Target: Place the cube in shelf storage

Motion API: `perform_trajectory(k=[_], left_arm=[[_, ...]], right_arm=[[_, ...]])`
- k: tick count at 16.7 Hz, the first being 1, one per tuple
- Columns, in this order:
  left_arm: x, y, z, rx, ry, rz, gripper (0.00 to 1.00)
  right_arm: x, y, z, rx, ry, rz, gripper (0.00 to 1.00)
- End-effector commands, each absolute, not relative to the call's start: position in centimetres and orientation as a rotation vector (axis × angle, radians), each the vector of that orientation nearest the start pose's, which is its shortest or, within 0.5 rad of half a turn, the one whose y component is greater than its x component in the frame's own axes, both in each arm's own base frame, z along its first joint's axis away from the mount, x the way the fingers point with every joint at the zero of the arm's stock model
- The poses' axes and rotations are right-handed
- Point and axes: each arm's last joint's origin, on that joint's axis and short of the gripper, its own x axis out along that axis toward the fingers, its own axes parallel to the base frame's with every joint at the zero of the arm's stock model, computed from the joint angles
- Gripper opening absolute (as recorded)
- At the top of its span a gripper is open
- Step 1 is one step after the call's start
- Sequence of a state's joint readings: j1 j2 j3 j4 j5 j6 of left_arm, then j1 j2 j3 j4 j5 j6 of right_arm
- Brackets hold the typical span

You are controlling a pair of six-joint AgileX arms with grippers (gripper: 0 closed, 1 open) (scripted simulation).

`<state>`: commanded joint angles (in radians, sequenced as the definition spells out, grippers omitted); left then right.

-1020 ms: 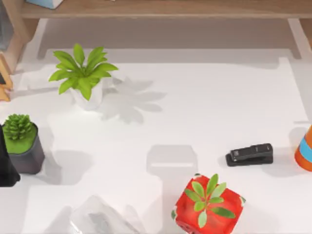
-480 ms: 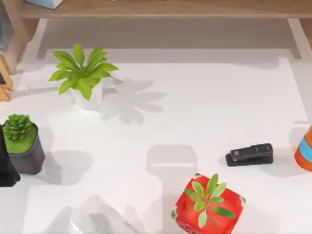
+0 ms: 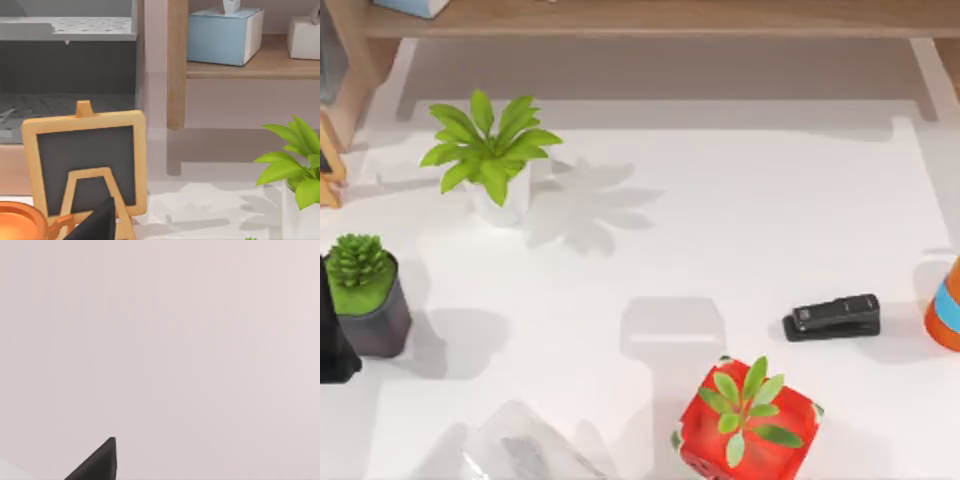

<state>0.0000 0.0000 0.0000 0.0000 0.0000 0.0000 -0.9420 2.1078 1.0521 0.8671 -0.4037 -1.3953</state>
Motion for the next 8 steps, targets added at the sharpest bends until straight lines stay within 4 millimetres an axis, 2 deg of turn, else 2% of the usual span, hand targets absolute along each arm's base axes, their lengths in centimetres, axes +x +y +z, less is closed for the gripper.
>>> perform_trajectory(k=[2, 4, 6, 8], left_arm=[[10.6, -0.1, 16.0, 0.0, 0.0, 0.0, 1.0], [10.6, -0.1, 16.0, 0.0, 0.0, 0.0, 1.0], [10.6, -0.1, 16.0, 0.0, 0.0, 0.0, 1.0], [10.6, -0.1, 16.0, 0.0, 0.0, 0.0, 1.0]], right_arm=[[28.7, -35.7, 14.3, -1.145, 0.55, -0.32, 1.0], [31.5, -36.6, 16.3, -1.033, 0.607, -0.298, 1.0], [34.7, -36.2, 18.6, -0.919, 0.66, -0.253, 1.0], [37.8, -34.7, 20.8, -0.803, 0.717, -0.192, 1.0]])
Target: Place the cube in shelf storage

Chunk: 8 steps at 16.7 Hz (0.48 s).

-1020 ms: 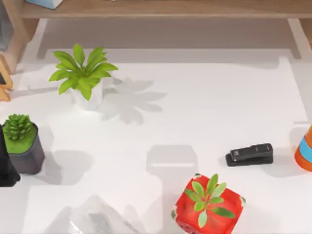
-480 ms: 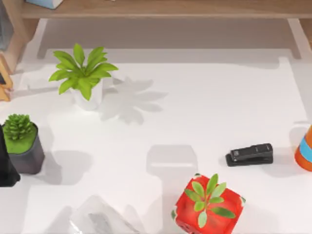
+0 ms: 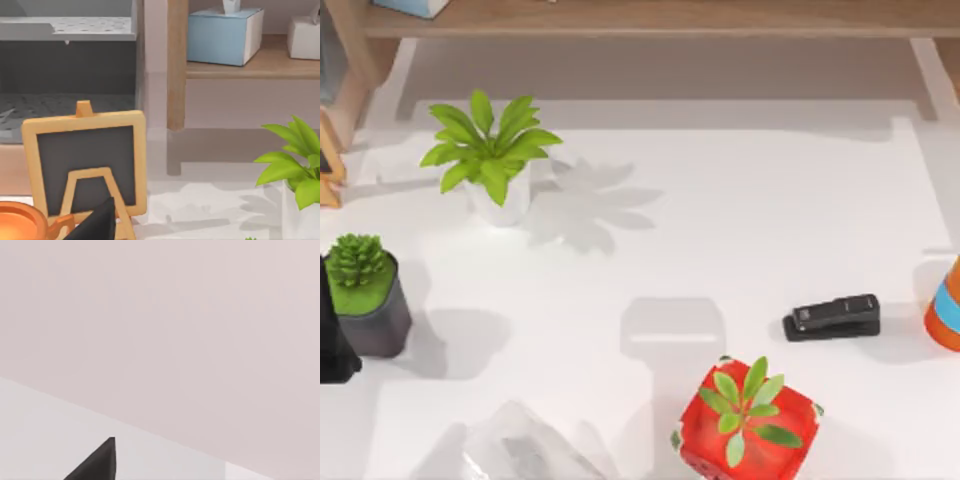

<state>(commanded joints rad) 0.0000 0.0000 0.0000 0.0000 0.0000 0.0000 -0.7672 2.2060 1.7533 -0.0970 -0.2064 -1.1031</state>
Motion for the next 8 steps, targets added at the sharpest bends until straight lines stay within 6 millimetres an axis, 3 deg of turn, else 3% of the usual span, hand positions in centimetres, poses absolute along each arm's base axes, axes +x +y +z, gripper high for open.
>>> perform_trajectory(k=[4, 8], left_arm=[[10.6, -0.1, 16.0, 0.0, 0.0, 0.0, 1.0], [10.6, -0.1, 16.0, 0.0, 0.0, 0.0, 1.0]], right_arm=[[42.4, -29.3, 24.2, -0.584, 0.857, -0.05, 1.0], [44.6, -23.5, 25.1, -0.387, 1.05, 0.084, 1.0]])
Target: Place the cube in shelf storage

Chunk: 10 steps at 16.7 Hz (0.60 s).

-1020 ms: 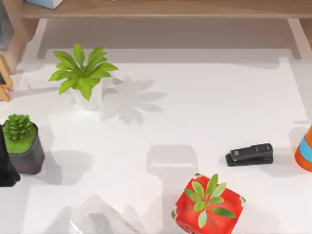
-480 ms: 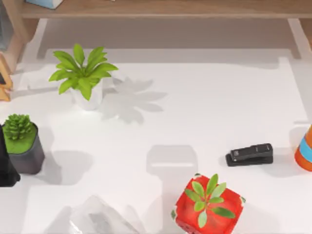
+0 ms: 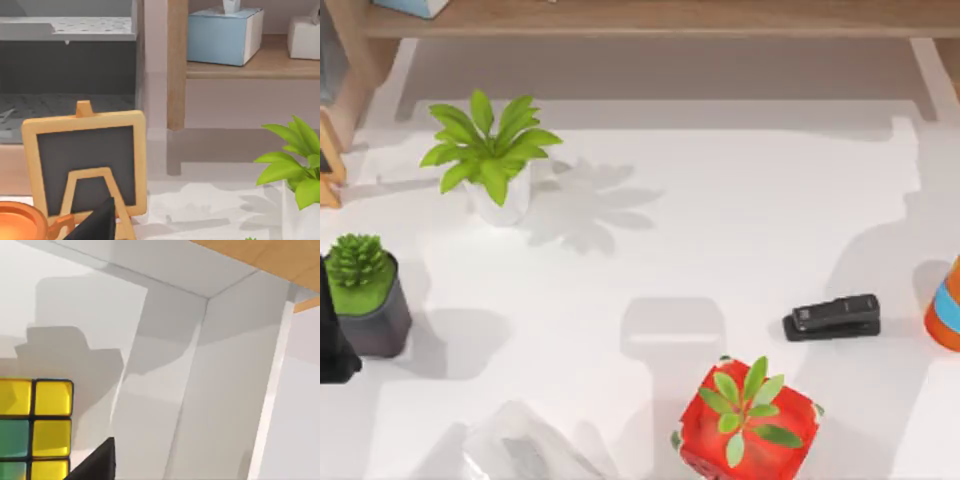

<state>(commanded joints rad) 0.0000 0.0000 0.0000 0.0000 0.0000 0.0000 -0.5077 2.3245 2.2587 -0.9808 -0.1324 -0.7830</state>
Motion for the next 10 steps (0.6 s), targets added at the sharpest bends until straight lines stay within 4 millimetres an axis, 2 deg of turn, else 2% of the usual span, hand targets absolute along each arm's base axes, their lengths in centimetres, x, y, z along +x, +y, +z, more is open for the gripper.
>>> perform_trajectory(k=[4, 7, 10], left_arm=[[10.6, -0.1, 16.0, 0.0, 0.0, 0.0, 1.0], [10.6, -0.1, 16.0, 0.0, 0.0, 0.0, 1.0], [10.6, -0.1, 16.0, 0.0, 0.0, 0.0, 1.0]], right_arm=[[45.4, -19.8, 23.7, -0.234, 1.251, 0.168, 1.0], [45.5, -18.9, 22.2, -0.167, 1.35, 0.19, 1.0], [45.5, -18.9, 21.9, -0.157, 1.364, 0.192, 1.0]])
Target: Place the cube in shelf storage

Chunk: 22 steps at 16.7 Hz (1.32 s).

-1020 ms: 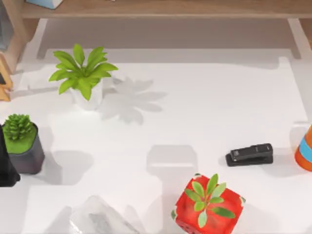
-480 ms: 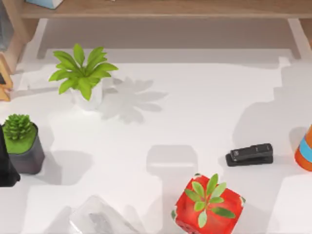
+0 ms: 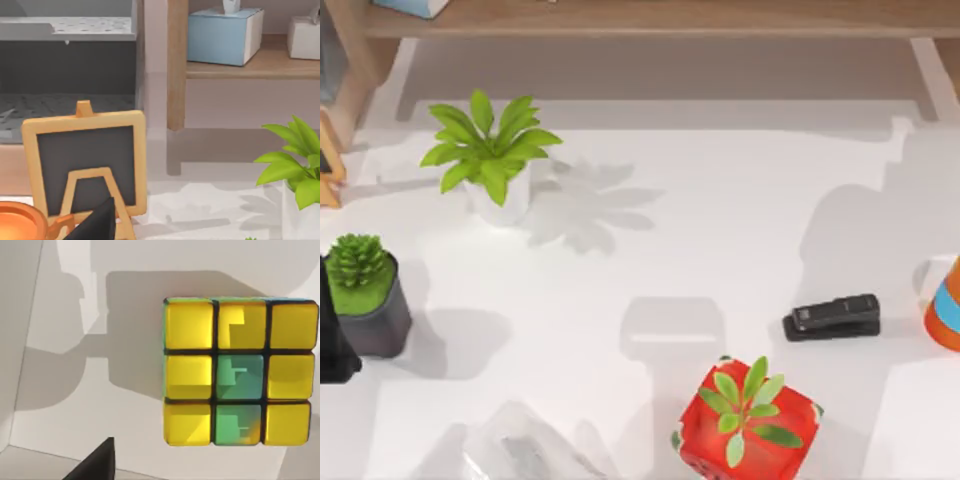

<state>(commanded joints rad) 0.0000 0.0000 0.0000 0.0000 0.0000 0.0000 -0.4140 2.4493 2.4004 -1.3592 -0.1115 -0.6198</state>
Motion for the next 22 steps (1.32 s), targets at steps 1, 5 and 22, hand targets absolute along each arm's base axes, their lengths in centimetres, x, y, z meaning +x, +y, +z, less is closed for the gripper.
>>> perform_trajectory(k=[1, 5, 22], left_arm=[[10.6, -0.1, 16.0, 0.0, 0.0, 0.0, 1.0], [10.6, -0.1, 16.0, 0.0, 0.0, 0.0, 1.0], [10.6, -0.1, 16.0, 0.0, 0.0, 0.0, 1.0]], right_arm=[[45.5, -18.9, 21.9, -0.157, 1.364, 0.192, 1.0], [45.4, -18.8, 22.1, -0.156, 1.364, 0.191, 1.0], [47.5, -18.4, 16.1, -0.157, 1.364, 0.192, 0.85]])
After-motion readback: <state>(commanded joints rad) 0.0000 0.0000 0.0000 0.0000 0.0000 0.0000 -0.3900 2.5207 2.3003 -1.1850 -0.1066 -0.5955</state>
